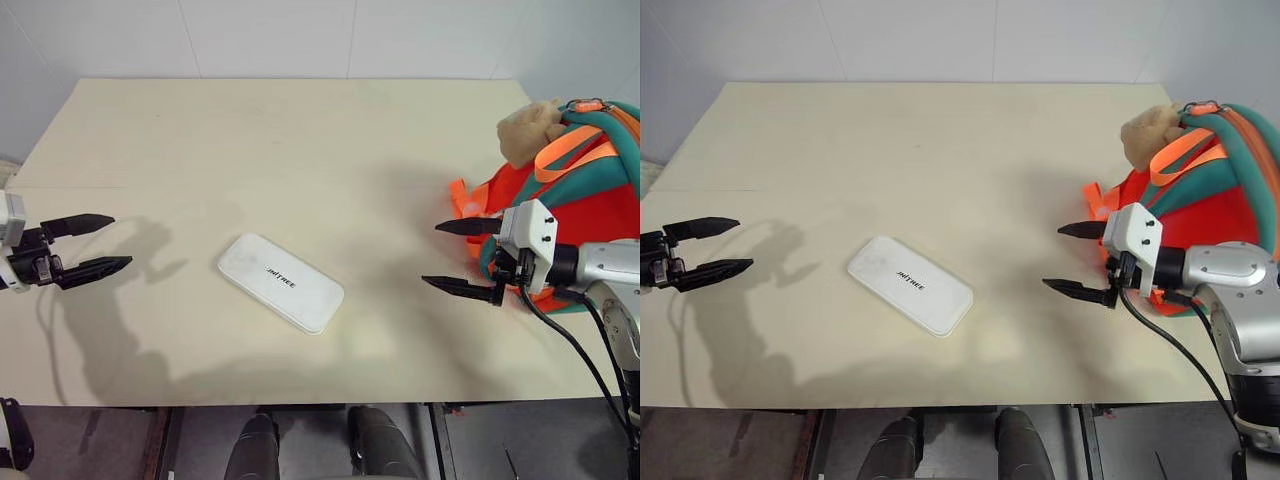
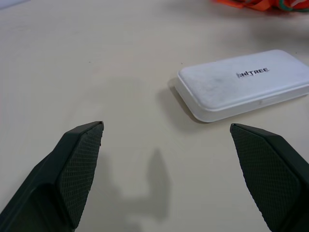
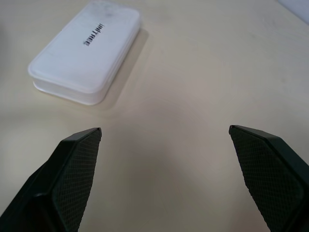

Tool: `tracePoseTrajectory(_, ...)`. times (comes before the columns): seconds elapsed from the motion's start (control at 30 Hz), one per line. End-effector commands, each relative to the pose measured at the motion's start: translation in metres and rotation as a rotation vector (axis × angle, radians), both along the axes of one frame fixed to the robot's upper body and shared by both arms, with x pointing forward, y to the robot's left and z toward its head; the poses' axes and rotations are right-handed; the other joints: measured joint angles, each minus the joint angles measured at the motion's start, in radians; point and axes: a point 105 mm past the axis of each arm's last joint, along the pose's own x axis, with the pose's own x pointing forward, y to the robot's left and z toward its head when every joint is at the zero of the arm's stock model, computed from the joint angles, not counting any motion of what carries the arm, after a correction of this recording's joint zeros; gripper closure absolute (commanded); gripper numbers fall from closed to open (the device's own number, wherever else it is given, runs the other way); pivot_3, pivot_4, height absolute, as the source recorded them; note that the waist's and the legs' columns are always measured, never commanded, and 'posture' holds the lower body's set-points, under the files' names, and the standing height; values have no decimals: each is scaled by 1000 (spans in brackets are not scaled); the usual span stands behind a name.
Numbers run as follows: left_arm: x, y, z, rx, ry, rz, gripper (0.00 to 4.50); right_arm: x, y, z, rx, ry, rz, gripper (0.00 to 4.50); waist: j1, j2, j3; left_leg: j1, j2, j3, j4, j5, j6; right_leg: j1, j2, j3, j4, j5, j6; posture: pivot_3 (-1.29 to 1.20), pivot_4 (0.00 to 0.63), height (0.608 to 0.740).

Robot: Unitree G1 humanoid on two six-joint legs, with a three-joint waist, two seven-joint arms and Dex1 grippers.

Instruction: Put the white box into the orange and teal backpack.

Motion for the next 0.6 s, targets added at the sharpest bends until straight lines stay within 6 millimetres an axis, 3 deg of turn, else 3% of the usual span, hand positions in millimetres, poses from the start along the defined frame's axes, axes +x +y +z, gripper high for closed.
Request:
tracePoseTrajectory(0.03, -8, -1, 10, 27, -5, -62, 0, -3, 10, 12, 43, -58, 25, 30, -1, 0, 0, 0, 0, 0, 0, 0, 0, 0, 0, 0, 0, 0, 0, 0, 150, 740)
tracePoseTrajectory(0.23, -4, -6, 12, 12, -14, -63, 0, 1, 12, 8, 47, -49, -13, 30, 0, 0, 0, 0, 0, 0, 0, 0, 0, 0, 0, 0, 0, 0, 0, 0, 150, 740)
tracePoseTrajectory(0.6, 23, -21, 6, 37, -55, -14, 0, -2, 42, 4, 84, -44, 10, 30, -1, 0, 0, 0, 0, 0, 1, 0, 0, 0, 0, 0, 1, 0, 0, 0, 150, 740)
